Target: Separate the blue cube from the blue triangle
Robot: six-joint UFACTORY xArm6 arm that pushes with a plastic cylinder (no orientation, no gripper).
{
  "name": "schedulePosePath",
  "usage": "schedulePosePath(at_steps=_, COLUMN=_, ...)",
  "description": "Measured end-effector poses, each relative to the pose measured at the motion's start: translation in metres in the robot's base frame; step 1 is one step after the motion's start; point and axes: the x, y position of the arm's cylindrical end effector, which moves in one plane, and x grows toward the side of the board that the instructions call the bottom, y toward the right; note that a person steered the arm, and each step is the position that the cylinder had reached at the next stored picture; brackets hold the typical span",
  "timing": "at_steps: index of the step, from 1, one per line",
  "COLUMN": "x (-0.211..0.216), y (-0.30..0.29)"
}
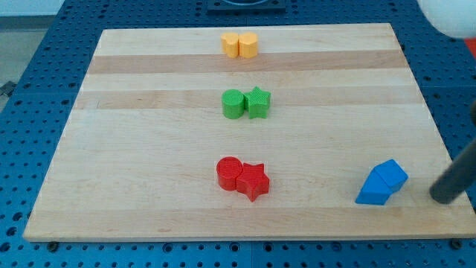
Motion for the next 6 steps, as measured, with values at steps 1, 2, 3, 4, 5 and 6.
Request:
schedulePosePath(at_steps=1, x=-0.031, y=-0.005)
schedulePosePath(at_steps=2, x=-0.039, y=-0.022)
schedulePosePath(at_steps=3, x=-0.012, y=-0.001)
schedulePosePath(at_steps=4, x=0.019, y=0.011)
schedulePosePath(at_steps=5, x=0.022, y=-0.014)
schedulePosePath(at_steps=6, x=0.000, y=-0.044)
